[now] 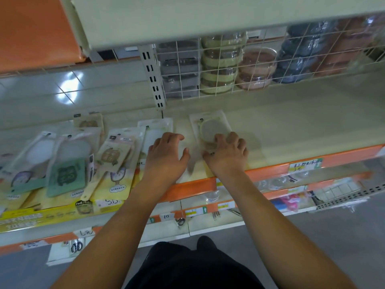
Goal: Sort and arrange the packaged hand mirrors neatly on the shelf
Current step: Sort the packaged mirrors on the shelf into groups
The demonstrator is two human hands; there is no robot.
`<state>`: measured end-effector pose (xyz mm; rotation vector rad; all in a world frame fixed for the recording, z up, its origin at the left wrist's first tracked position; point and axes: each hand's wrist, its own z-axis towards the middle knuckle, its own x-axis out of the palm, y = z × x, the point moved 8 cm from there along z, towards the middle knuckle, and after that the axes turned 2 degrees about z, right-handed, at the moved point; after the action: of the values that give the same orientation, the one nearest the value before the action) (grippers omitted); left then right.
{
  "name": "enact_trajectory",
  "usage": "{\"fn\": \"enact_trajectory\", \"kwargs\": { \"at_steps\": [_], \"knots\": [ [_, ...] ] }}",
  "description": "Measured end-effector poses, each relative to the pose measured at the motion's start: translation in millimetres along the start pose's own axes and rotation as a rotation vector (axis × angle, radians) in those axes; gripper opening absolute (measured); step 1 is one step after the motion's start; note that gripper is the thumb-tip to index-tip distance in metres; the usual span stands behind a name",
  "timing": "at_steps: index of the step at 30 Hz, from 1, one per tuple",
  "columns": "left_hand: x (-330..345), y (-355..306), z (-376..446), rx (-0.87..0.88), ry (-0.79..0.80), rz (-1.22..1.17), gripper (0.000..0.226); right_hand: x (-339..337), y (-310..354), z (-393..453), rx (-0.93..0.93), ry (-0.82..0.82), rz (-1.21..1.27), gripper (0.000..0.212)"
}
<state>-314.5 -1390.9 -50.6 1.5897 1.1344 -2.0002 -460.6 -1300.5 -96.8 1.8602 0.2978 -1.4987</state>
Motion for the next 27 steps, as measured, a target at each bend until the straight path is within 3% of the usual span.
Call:
{"fn": "enact_trajectory", "kwargs": {
  "at_steps": [10,19,27],
  "knots": [
    [-3.6,11.9,-6.5,-0.021,-0.066,0.001,0.038,-4.8,6.0,3.3,-0.02,0.03,0.004,0.062],
    [-30.3,59.5,-36.3,-0.118,-0.179,0.049,0.045,2.5,92.5,-20.3,-0.279,0.085,0.213,0.061],
    [-64.4,131.5,-66.9,-0.221,-0.252,0.069,0.043,36.4,165.2,-48.0,-0.41,0.175,0.207,0.058]
  ]
}}
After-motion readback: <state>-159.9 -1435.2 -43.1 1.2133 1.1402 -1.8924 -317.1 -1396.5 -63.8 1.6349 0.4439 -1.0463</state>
